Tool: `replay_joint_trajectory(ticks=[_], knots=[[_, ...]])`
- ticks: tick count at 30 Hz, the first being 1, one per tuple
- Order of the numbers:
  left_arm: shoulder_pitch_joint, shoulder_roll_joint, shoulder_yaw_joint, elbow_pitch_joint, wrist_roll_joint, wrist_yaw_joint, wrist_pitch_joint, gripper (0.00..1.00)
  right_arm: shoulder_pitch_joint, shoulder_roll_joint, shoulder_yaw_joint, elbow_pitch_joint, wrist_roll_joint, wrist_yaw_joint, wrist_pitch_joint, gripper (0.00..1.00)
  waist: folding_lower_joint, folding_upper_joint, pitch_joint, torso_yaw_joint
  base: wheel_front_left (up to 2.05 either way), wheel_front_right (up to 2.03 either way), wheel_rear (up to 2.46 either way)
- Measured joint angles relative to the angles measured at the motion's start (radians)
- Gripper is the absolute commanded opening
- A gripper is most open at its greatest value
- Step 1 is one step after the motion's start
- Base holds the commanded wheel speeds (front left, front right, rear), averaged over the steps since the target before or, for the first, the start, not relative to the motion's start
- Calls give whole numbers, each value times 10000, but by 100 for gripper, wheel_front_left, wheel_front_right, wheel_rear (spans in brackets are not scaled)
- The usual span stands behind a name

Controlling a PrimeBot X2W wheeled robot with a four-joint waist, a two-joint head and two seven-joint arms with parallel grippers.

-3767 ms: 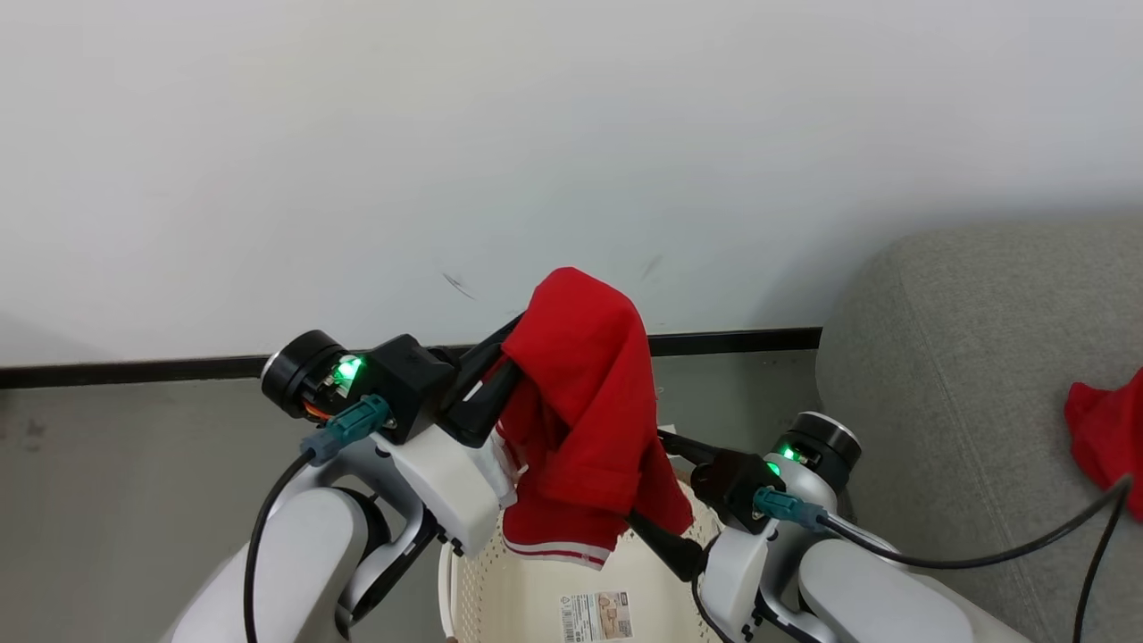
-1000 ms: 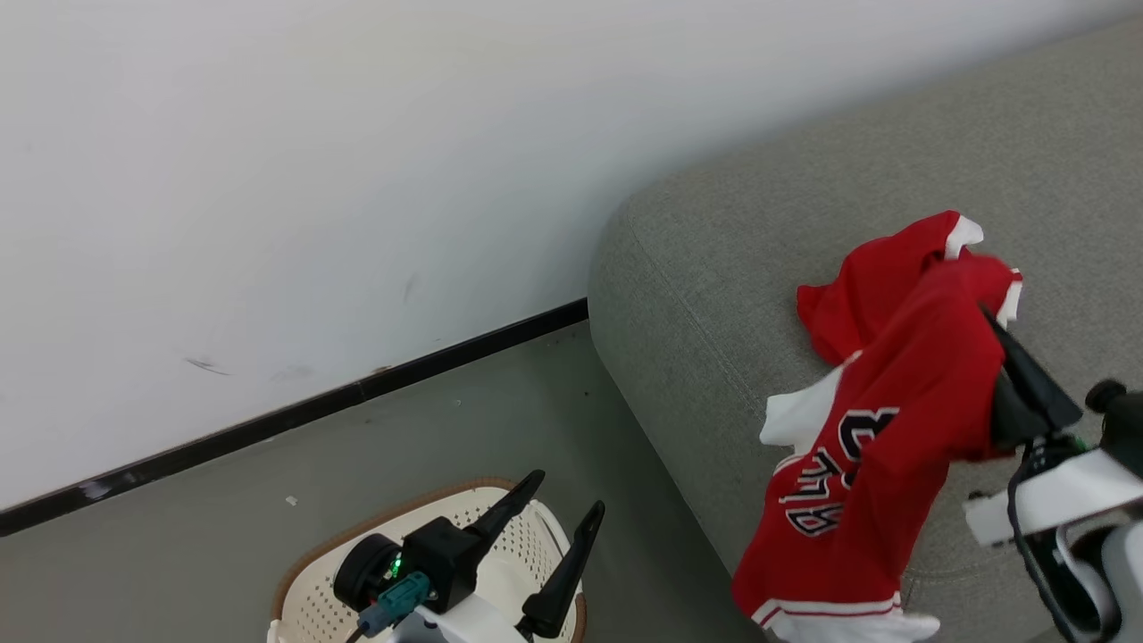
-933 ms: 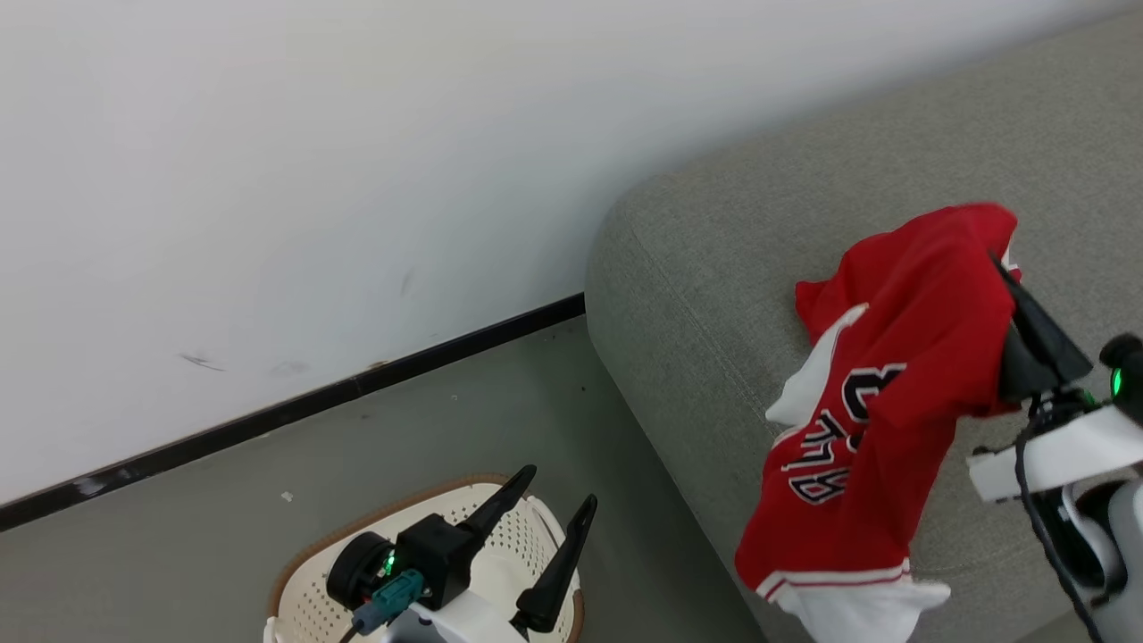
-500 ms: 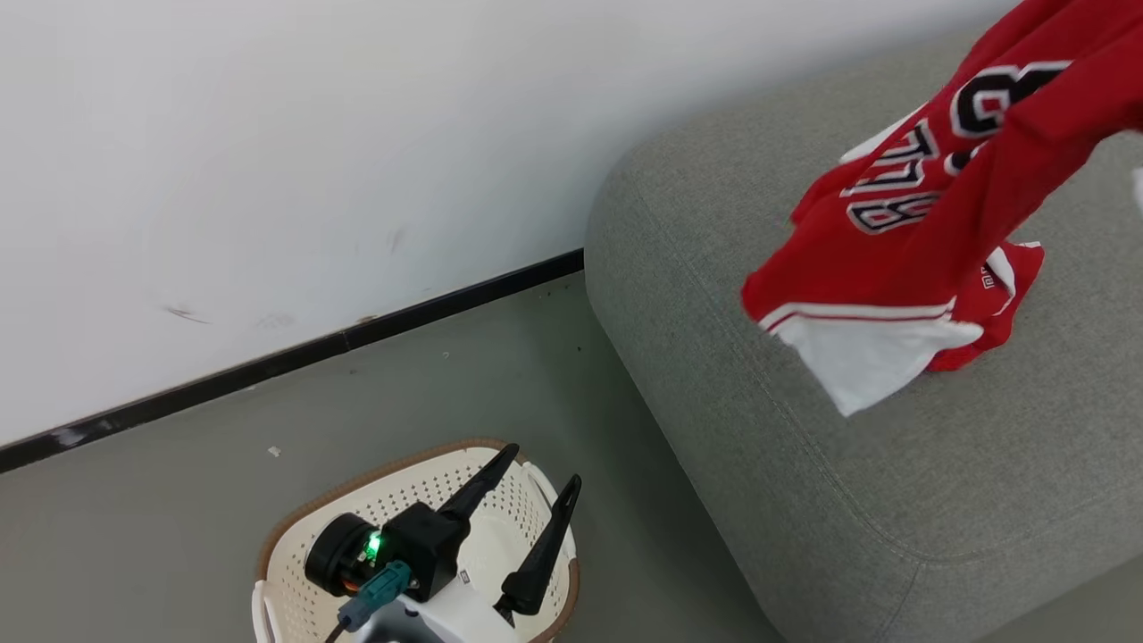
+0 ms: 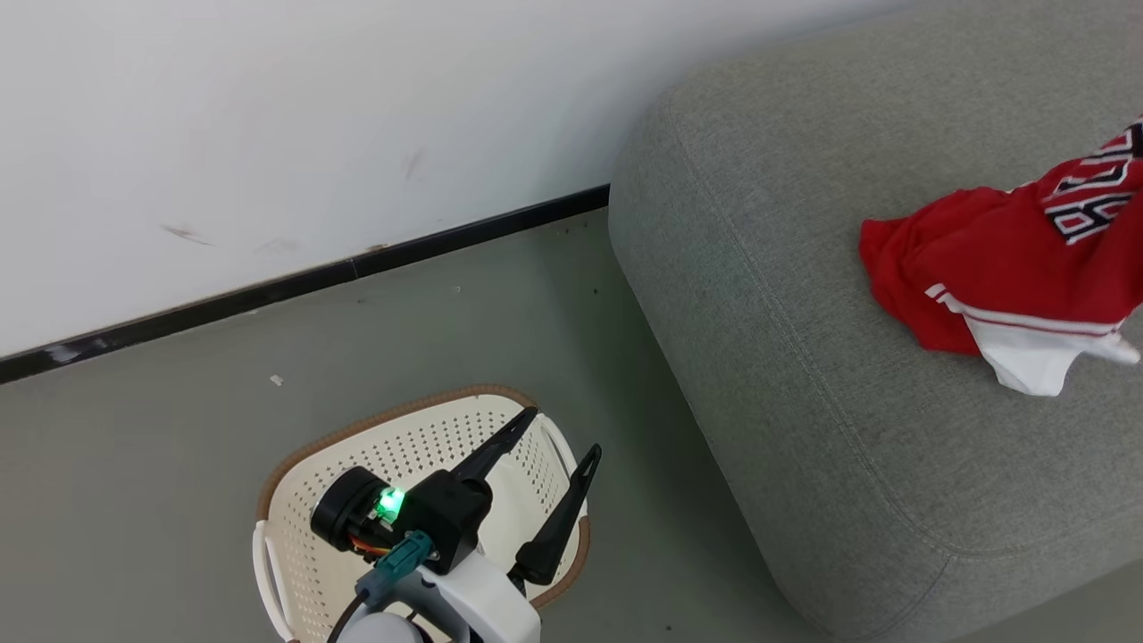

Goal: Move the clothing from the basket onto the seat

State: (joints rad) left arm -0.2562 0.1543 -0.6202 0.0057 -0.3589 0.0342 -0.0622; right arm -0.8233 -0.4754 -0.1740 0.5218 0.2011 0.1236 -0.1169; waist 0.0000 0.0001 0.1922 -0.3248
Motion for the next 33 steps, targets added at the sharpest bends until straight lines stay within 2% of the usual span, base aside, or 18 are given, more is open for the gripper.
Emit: replay_joint_trajectory(ticks=[6,12,20,25,30,31,33], knots=[[-263,40,-88,-274,127,71,322,100,598,456,48,1373,-184,0,-163,0,0,0,471,196,0,0,0],[-481,115,-90,-495,270,71,541,100,671,1045,583,2176,-604,0,-445,0,0,0,948,394,0,0,0],[-799,140,-86,-685,360,71,759,100,615,1221,692,3120,-1358,0,-694,0,0,0,1540,607,0,0,0],[-1027,142,-84,-761,447,71,836,100,434,1522,640,3475,-1413,0,-844,0,0,0,1861,703,0,0,0],[-1176,144,-79,-796,451,69,863,100,137,1530,566,3810,-1448,0,-890,0,0,0,2131,768,0,0,0],[-1228,144,-79,-796,456,67,874,100,138,1530,560,3883,-1503,0,-938,2,0,0,2179,775,0,0,0],[-1313,140,-69,-809,462,65,874,100,133,1532,556,3977,-1507,0,-945,29,0,0,2272,783,0,0,0]])
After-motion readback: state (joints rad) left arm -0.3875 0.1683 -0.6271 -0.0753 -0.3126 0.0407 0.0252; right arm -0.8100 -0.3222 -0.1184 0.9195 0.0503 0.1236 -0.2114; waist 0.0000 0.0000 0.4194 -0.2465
